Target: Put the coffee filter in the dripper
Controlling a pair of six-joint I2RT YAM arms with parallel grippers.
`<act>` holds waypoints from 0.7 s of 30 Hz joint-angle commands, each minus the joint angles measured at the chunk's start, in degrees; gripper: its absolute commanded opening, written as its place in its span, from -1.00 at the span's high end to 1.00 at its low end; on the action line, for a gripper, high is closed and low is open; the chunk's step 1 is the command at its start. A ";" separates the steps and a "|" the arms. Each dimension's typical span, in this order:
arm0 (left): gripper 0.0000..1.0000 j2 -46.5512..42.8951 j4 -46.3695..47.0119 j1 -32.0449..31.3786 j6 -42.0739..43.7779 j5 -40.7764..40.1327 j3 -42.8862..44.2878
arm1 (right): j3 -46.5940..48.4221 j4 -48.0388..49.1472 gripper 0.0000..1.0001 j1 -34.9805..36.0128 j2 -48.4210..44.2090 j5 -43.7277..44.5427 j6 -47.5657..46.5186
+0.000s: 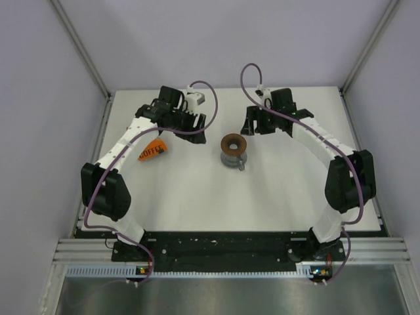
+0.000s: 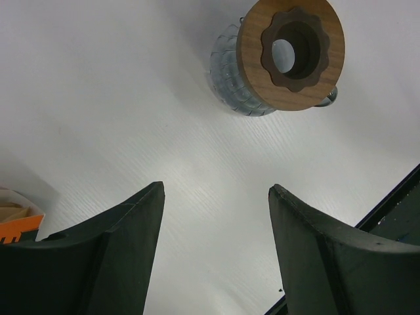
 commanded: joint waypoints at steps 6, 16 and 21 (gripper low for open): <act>-0.42 -3.34 -1.11 0.38 3.97 -5.21 3.48 | 5.88 -6.75 -0.37 5.84 2.10 11.96 -7.44; -0.62 -4.49 -1.83 15.73 2.50 -21.65 9.46 | 5.44 -6.40 -0.39 5.93 -2.20 13.18 -8.31; -0.62 -1.60 2.30 28.23 -4.96 -23.50 8.94 | 3.86 -6.31 -0.39 5.93 -3.35 13.62 -8.93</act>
